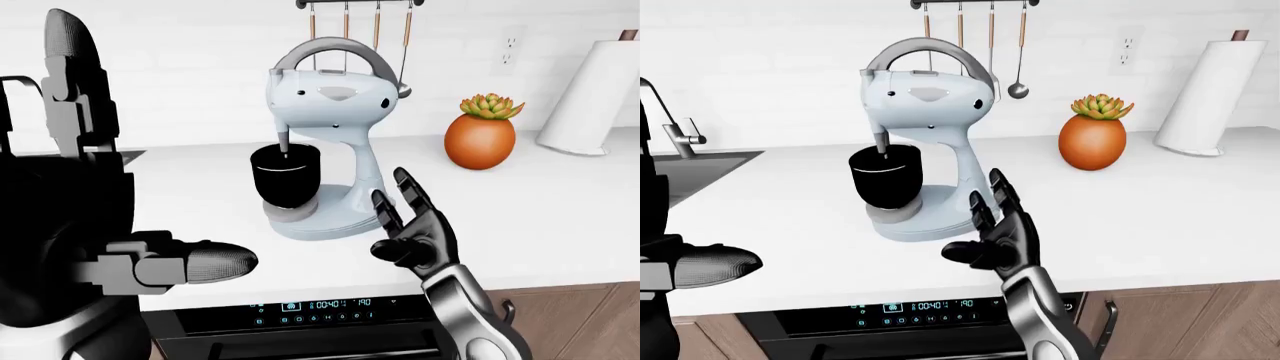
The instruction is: Open the stand mixer head.
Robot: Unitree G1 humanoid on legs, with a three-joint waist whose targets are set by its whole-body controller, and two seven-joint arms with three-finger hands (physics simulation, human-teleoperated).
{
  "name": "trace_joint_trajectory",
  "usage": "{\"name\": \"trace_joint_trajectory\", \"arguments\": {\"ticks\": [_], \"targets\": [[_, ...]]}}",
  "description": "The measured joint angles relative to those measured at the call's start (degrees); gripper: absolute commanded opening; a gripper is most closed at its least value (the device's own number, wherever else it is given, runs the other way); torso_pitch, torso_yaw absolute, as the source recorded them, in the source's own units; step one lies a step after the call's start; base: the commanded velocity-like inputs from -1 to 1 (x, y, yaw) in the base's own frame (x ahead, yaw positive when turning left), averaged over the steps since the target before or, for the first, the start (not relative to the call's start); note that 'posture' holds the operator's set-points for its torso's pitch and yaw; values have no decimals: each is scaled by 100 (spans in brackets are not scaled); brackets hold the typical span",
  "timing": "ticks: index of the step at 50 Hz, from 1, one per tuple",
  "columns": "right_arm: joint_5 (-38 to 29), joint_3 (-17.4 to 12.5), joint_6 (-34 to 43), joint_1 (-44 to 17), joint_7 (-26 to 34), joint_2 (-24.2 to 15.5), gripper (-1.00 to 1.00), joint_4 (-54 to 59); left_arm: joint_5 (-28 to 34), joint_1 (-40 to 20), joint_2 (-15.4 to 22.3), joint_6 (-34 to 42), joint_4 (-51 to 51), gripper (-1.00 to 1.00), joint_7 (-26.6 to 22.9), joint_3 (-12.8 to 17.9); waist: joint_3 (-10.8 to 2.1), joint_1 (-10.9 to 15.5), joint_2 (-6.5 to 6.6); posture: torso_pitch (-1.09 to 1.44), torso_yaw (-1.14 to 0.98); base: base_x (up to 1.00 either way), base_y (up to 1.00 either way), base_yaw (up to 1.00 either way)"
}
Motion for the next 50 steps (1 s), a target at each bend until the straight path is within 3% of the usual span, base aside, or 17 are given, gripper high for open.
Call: {"name": "trace_joint_trajectory", "arguments": {"ticks": [50], "targets": [[-212, -83, -321, -513, 173, -17, 100, 918, 74, -13, -120, 52, -4, 100, -82, -13, 4, -4, 10, -43, 0, 0, 0, 0]]}}
